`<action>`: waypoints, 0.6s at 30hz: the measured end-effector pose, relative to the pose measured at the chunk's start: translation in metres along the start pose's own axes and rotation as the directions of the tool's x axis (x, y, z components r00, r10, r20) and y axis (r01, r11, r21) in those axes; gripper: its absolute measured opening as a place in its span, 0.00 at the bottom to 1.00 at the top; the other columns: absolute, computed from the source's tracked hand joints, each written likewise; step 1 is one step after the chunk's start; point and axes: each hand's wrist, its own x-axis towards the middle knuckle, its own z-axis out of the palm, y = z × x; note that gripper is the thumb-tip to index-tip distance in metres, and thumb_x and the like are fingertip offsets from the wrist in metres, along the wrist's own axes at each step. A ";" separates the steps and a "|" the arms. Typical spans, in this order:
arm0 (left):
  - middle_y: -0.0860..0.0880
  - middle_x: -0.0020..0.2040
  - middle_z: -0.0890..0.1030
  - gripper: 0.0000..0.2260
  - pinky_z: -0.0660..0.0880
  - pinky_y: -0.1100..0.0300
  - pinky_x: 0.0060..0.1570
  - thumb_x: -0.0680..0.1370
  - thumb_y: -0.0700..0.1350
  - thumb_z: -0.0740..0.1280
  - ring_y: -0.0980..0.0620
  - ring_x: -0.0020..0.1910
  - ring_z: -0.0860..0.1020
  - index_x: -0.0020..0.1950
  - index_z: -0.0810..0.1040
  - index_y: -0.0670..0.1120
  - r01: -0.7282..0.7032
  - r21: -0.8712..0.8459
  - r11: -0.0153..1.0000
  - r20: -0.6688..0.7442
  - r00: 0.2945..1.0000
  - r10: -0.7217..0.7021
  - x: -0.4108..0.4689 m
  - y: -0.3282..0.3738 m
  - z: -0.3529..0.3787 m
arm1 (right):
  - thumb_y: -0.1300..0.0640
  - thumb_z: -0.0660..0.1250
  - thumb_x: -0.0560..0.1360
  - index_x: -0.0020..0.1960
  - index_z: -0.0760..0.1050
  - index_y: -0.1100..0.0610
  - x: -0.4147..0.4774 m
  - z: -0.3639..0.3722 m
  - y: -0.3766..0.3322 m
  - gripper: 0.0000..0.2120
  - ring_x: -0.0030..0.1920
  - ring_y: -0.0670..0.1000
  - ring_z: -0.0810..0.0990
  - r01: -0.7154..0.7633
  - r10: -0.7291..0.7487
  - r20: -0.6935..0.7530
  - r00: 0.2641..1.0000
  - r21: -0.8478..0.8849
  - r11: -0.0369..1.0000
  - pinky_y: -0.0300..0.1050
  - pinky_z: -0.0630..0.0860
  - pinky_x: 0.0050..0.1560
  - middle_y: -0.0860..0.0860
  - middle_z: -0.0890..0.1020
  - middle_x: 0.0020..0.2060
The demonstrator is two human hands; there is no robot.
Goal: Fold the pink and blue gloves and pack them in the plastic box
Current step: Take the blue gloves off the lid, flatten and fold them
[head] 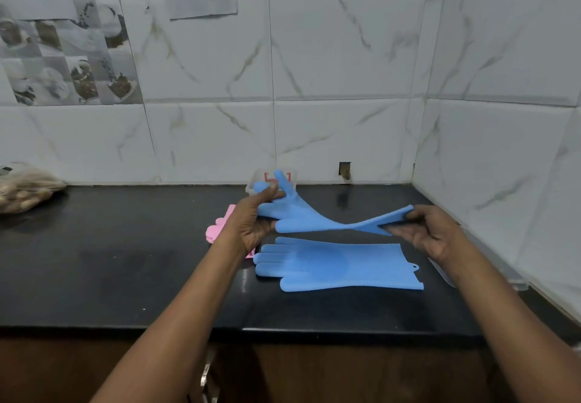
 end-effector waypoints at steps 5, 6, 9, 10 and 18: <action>0.37 0.51 0.84 0.11 0.83 0.51 0.40 0.76 0.33 0.67 0.45 0.43 0.86 0.57 0.81 0.37 -0.095 0.213 0.972 -0.147 0.981 0.129 -0.007 -0.007 0.004 | 0.64 0.60 0.74 0.43 0.72 0.62 -0.002 -0.014 0.002 0.03 0.40 0.61 0.85 0.052 -0.051 0.010 0.999 -0.111 0.993 0.56 0.81 0.37 0.63 0.84 0.41; 0.37 0.50 0.83 0.12 0.82 0.54 0.34 0.75 0.31 0.67 0.45 0.40 0.85 0.57 0.81 0.38 -0.076 0.239 0.968 -0.159 0.980 0.116 -0.010 -0.011 0.000 | 0.61 0.65 0.75 0.43 0.75 0.61 -0.003 -0.017 0.004 0.04 0.34 0.57 0.85 0.084 -0.085 0.003 0.996 -0.197 0.977 0.50 0.81 0.31 0.60 0.85 0.37; 0.38 0.56 0.81 0.18 0.81 0.55 0.33 0.72 0.29 0.69 0.44 0.44 0.83 0.59 0.81 0.43 -0.023 0.347 0.938 -0.238 0.965 0.112 -0.018 -0.035 -0.022 | 0.63 0.73 0.71 0.43 0.78 0.65 0.000 -0.030 0.024 0.06 0.27 0.51 0.82 0.085 -0.105 -0.013 0.994 -0.486 0.870 0.41 0.77 0.25 0.60 0.83 0.36; 0.40 0.58 0.80 0.21 0.81 0.52 0.34 0.72 0.30 0.70 0.43 0.46 0.83 0.62 0.79 0.46 -0.007 0.365 0.931 -0.284 0.951 0.119 -0.020 -0.042 -0.030 | 0.66 0.73 0.70 0.47 0.77 0.66 0.001 -0.034 0.032 0.08 0.28 0.53 0.81 0.070 -0.100 -0.025 0.995 -0.555 0.829 0.42 0.76 0.26 0.61 0.81 0.37; 0.44 0.54 0.81 0.14 0.80 0.54 0.30 0.74 0.42 0.73 0.43 0.50 0.81 0.57 0.78 0.42 0.102 0.514 0.852 -0.428 0.891 0.151 -0.010 -0.047 -0.039 | 0.68 0.75 0.68 0.65 0.70 0.69 0.007 -0.034 0.050 0.27 0.40 0.57 0.83 0.074 -0.205 -0.072 0.976 -0.779 0.623 0.48 0.80 0.34 0.63 0.81 0.49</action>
